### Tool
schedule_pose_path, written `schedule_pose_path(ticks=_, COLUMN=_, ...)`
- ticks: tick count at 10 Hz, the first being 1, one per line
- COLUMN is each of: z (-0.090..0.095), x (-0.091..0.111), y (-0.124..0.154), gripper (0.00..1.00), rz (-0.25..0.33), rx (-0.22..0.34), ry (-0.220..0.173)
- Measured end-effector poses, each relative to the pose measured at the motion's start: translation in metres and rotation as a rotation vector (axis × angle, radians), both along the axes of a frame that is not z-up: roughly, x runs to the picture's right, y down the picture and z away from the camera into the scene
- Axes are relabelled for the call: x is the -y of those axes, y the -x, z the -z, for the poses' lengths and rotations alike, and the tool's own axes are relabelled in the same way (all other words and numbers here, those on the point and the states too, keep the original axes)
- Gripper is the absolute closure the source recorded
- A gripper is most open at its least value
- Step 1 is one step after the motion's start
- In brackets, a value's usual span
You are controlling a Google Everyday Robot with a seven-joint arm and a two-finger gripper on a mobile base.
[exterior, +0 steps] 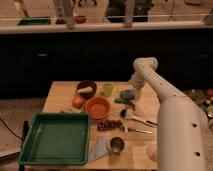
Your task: Wipe tray with sponge
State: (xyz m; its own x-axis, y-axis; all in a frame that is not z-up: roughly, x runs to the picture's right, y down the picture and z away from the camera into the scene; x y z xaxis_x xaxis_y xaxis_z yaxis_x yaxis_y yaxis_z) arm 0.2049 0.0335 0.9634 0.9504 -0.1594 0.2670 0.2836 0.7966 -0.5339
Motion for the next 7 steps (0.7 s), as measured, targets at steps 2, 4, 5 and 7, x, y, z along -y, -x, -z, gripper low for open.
schedule_pose_path(ticks=2, z=-0.0025, x=-0.0012, y=0.0009, gripper=0.2, rz=0.014, rx=0.014, ry=0.016)
schedule_pose_path(ticks=4, z=-0.0054, x=-0.0041, y=0.002, gripper=0.2, rz=0.024, rx=0.025, ry=0.031)
schedule_pose_path(ticks=5, z=-0.0069, x=-0.0059, y=0.0028, gripper=0.2, rz=0.028, rx=0.028, ry=0.038)
schedule_pose_path(ticks=7, z=-0.0096, x=-0.0085, y=0.0037, gripper=0.2, rz=0.035, rx=0.031, ry=0.048)
